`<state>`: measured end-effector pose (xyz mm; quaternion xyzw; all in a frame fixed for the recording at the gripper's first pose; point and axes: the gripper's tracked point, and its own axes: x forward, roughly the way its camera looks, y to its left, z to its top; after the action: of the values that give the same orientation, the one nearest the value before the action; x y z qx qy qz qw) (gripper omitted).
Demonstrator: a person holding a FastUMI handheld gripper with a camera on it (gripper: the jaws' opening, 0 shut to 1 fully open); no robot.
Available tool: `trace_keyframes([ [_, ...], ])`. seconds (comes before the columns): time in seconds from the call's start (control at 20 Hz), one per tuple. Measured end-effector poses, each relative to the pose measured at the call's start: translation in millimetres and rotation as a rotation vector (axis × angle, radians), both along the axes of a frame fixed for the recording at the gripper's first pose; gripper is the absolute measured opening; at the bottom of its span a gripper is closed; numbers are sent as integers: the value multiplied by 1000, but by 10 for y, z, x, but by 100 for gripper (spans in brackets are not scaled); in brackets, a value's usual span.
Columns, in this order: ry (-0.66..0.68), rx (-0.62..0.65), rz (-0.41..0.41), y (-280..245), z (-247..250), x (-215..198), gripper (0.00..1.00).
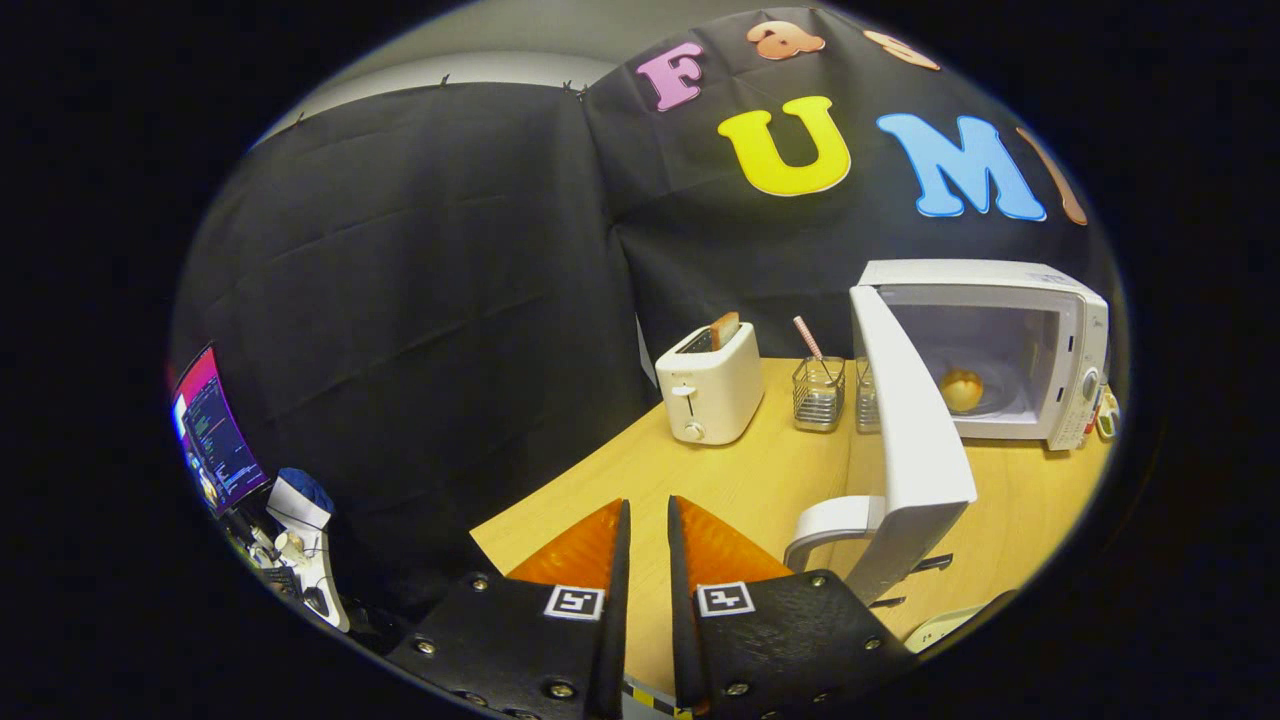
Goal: Open the microwave, put the food inside, and close the microwave door.
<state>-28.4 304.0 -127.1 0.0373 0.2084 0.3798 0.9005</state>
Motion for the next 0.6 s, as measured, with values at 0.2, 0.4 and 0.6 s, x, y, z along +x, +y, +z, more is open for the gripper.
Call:
trace_keyframes([
  [0.2,14,-18,-83,-207,-142,211,0],
  [0.4,20,-11,-107,-386,-122,280,0],
  [0.6,18,-30,-135,-593,-177,347,0],
])
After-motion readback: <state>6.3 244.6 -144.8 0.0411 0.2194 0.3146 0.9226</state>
